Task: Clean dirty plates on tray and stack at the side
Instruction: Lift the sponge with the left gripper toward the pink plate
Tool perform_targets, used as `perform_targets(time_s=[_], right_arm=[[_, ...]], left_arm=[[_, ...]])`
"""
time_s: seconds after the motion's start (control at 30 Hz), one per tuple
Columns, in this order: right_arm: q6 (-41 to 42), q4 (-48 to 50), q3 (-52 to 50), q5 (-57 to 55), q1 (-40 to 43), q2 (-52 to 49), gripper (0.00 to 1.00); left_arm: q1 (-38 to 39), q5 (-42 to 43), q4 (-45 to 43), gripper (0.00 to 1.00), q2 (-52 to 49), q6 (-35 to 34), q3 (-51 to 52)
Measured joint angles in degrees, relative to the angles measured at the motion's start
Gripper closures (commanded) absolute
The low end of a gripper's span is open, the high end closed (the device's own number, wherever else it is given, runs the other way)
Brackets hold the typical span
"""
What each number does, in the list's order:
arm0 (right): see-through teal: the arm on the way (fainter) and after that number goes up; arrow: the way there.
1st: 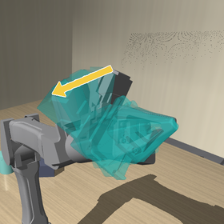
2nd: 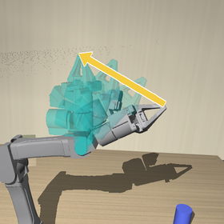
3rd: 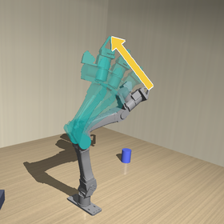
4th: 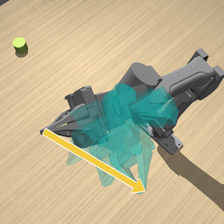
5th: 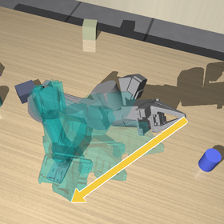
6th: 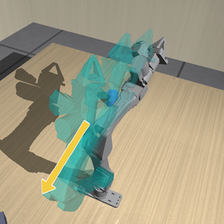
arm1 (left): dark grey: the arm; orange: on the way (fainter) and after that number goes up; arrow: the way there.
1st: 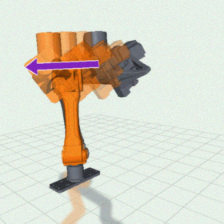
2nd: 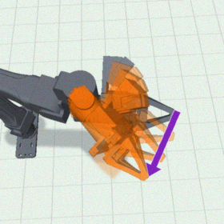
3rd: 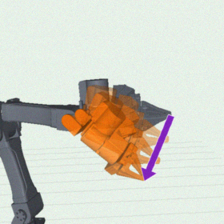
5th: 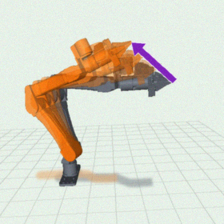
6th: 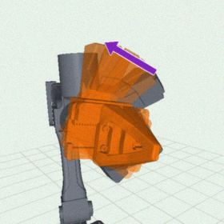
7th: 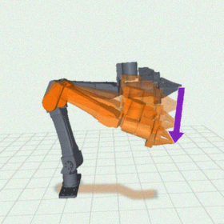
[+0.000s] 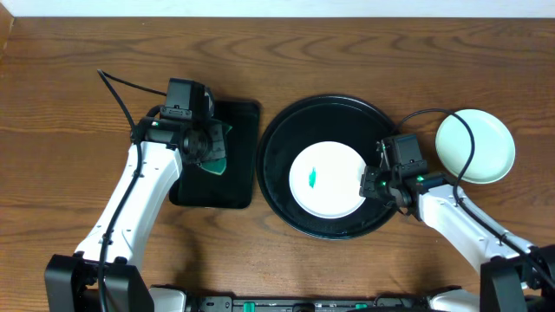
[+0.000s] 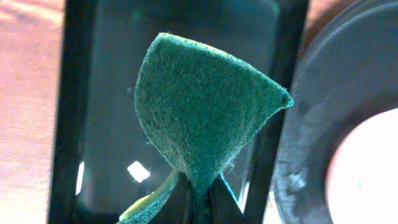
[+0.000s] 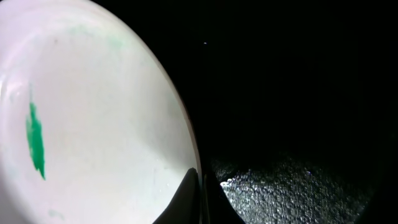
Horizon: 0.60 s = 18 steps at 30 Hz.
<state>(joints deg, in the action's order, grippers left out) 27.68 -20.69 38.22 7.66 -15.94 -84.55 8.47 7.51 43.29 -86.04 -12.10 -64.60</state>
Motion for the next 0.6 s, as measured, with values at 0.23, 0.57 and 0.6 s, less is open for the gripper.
perform_targets(time_s=[0.23,0.57,0.6], right_arm=[[0.9,2.0,0.0,0.0,0.0,-2.5,0.99],[1.0,2.3,0.0,0.0,0.0,-2.7,0.99],[1.0,2.3,0.0,0.0,0.0,-2.7,0.99]], left_arm=[[0.1,-1.5,4.9,0.93,-0.7,0.3,-8.4],[8.5,1.6,5.2,0.93,-0.8,-3.1,-9.7],[9.9,1.8,5.0,0.93,-0.8,-4.0,-9.7]])
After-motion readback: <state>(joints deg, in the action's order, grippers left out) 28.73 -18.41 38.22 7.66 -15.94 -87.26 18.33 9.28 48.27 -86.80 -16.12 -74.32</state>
